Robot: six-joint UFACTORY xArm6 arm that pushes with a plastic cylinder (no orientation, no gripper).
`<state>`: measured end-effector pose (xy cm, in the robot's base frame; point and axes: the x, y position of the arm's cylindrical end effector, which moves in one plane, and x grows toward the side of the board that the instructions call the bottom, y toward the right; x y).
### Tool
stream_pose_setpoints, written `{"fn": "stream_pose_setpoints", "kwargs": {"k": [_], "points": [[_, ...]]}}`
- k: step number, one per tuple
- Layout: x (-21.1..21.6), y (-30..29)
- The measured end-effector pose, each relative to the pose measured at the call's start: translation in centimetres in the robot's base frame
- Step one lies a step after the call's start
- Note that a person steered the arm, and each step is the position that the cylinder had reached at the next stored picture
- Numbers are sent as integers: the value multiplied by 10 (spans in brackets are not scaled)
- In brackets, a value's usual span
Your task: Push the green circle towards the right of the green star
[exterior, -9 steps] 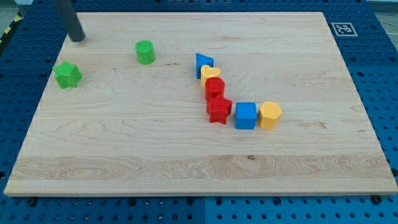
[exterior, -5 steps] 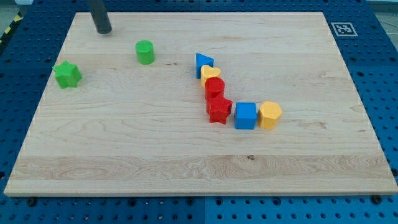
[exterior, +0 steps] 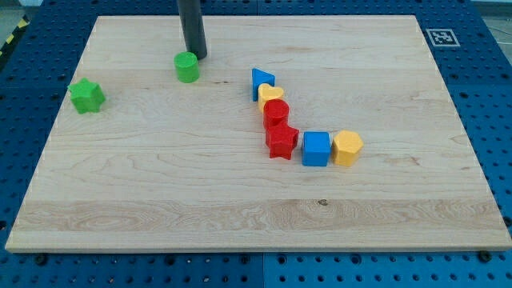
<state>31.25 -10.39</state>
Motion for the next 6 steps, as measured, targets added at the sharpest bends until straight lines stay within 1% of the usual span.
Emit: {"fn": "stream_pose_setpoints", "kwargs": {"k": [2,5,6], "points": [[4,3],[2,31],[18,37]]}}
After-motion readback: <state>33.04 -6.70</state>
